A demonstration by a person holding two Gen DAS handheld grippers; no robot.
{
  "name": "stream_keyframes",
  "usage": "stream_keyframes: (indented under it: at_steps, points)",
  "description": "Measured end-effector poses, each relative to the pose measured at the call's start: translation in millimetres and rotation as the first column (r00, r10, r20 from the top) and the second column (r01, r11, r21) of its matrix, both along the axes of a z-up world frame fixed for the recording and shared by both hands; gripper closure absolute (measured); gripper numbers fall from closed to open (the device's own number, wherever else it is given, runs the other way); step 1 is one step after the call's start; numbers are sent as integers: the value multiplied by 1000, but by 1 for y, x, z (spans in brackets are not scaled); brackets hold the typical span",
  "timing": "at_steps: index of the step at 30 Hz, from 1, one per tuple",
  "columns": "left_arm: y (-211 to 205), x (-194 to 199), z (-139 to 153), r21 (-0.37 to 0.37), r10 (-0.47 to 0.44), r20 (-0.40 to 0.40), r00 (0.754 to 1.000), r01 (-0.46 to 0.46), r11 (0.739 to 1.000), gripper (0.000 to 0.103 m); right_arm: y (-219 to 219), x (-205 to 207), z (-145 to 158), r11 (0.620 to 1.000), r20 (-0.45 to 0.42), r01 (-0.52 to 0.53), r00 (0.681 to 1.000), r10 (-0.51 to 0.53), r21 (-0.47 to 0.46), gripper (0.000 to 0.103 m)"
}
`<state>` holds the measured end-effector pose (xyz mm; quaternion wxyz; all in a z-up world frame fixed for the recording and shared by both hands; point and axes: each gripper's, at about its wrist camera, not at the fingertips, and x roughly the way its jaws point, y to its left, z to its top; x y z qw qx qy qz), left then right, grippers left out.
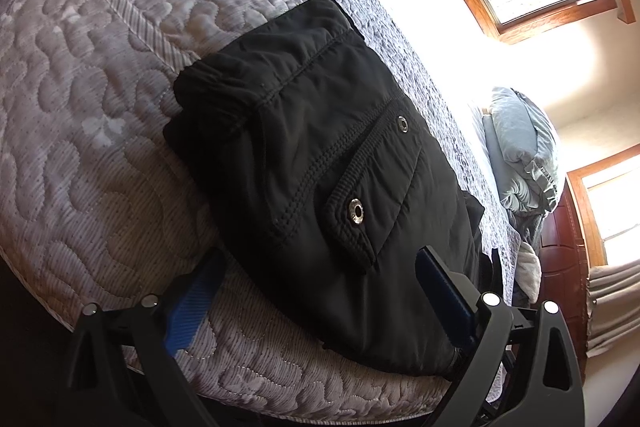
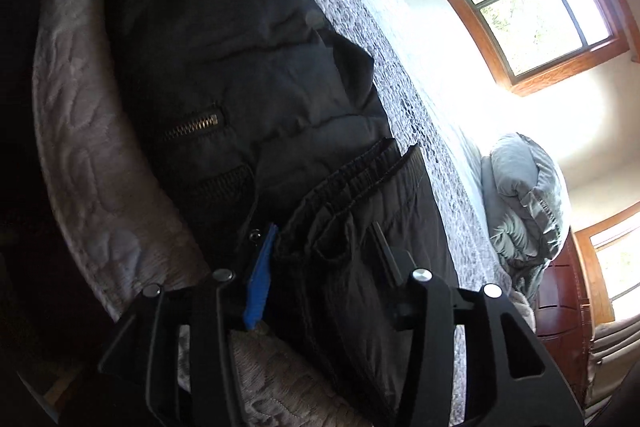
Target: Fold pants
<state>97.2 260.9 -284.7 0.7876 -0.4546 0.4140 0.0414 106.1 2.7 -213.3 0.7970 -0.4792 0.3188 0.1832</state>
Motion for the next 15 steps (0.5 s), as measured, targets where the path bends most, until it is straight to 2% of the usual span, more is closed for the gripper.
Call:
stream_keyframes:
  at_steps: [3, 5, 6, 7, 9, 10, 13, 15]
  points:
    - [0, -1, 0, -5, -1, 6, 1000, 1, 1000, 6, -16, 8, 46, 975, -106, 55, 994, -33, 217, 48]
    - [1, -1, 0, -7, -1, 8, 1000, 1, 1000, 6, -37, 23, 72, 928, -149, 131, 985, -83, 349, 48]
    - [1, -2, 0, -7, -1, 10, 1000, 1, 1000, 6, -48, 33, 77, 907, -161, 175, 979, -122, 382, 48]
    - [1, -2, 0, -6, 1, 11, 1000, 0, 1000, 6, -57, 44, 74, 898, -179, 228, 969, -170, 376, 48]
    - [1, -2, 0, -7, 2, 13, 1000, -2, 1000, 5, -68, 65, 56, 893, -231, 311, 942, -243, 327, 62]
    - [1, -3, 1, -8, 2, 16, 1000, -2, 1000, 5, -70, 71, 46, 894, -260, 333, 930, -260, 299, 63]
    - [2, -3, 2, -17, 5, 20, 1000, -4, 1000, 5, -65, 76, 19, 894, -366, 356, 898, -246, 273, 67]
    - [4, -5, 4, -28, 15, 30, 999, -14, 1000, 5, -57, 74, 8, 909, -390, 337, 893, -226, 245, 71]
